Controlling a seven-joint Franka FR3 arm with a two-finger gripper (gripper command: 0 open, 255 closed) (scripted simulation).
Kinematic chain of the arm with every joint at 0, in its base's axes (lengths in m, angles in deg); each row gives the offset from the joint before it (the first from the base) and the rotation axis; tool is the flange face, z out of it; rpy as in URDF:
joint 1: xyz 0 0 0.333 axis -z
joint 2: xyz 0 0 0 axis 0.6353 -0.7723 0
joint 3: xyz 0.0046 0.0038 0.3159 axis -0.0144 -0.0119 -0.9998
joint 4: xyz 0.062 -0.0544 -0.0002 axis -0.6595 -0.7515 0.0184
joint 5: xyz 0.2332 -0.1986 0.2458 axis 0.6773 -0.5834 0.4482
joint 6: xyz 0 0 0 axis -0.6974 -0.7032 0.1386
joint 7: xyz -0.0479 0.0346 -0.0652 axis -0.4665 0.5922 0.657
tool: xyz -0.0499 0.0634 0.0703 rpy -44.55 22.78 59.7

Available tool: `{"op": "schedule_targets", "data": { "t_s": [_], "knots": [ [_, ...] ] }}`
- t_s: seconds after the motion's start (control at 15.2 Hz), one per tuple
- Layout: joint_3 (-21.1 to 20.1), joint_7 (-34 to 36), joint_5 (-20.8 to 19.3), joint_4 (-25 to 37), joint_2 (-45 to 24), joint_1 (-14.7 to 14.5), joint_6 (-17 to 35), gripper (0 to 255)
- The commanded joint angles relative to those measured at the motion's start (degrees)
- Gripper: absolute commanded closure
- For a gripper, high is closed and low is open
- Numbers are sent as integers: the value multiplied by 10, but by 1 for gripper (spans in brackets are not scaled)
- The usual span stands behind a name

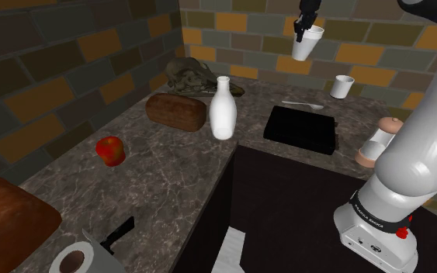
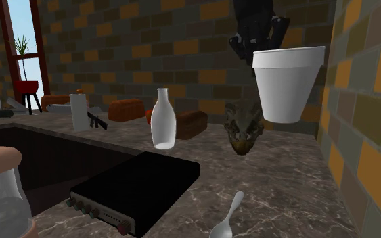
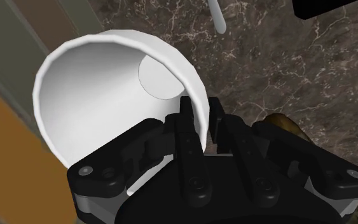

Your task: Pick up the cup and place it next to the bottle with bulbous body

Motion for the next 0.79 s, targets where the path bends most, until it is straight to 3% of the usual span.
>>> {"op": "schedule_targets", "data": {
  "t_s": [0.0, 0.73],
  "knots": [
    [1, -3, 1, 17, -2, 1, -15, 255],
    [3, -12, 11, 133, -25, 8, -109, 255]
  ]
}}
